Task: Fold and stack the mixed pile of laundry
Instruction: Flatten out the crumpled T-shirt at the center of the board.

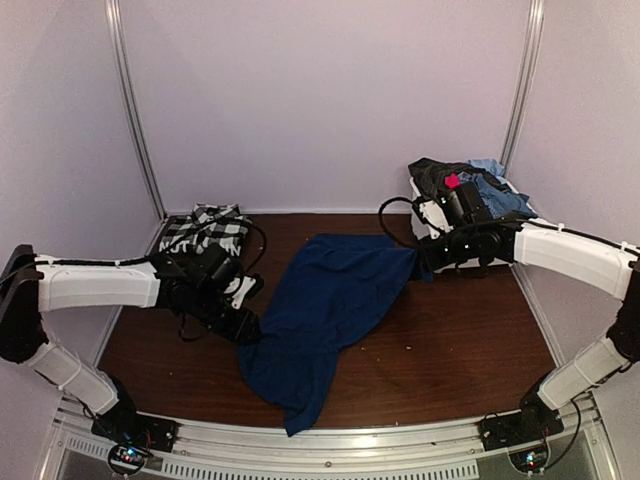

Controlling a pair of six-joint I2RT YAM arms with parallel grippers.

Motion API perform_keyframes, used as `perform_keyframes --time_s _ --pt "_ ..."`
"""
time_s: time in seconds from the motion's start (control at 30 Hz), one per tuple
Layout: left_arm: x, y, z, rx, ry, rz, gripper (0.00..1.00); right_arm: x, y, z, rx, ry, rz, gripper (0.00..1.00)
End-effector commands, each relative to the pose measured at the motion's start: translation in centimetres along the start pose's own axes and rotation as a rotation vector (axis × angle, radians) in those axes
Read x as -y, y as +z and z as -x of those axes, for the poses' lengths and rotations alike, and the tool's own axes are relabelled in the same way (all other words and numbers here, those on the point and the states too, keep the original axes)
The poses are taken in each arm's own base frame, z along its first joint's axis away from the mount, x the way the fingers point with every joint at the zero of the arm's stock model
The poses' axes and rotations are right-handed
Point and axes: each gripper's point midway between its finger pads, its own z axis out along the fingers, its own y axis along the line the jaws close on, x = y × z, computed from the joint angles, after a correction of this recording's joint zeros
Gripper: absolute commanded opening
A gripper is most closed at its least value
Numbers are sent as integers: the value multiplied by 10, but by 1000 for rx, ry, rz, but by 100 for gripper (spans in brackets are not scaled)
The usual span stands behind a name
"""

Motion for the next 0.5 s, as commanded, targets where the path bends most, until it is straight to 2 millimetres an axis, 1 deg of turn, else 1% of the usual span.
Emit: perform_keyframes --time_s 0.0,0.07,0.1,0.13,0.2,0.23,0.27,0.37,0.43,0.47 --pt "-26 26 3 -4 -105 119 42 6 -15 2 21 7 -10 0" --pt "-45 39 -5 -58 -141 174 34 4 -16 -1 20 10 1 0" --pt "-56 44 -7 -74 -174 191 30 -1 -16 -3 18 11 35 0" --pt "-67 48 -8 -82 -206 197 24 -5 -15 -6 15 12 58 0" --pt "-93 54 0 -69 -278 208 16 -12 -10 -14 0 23 100 0" --pt "-106 55 8 -56 -303 220 13 -17 -7 -18 -8 28 124 0" --pt "-124 56 17 -42 -339 237 12 -22 -4 -21 -17 34 153 0" --pt "-169 60 57 6 -404 260 5 -40 4 -23 -20 45 245 0" --pt "-197 51 89 57 -461 266 2 -51 10 -22 -28 39 294 0" --pt "-201 40 111 112 -477 235 6 -56 14 -22 -39 29 303 0"
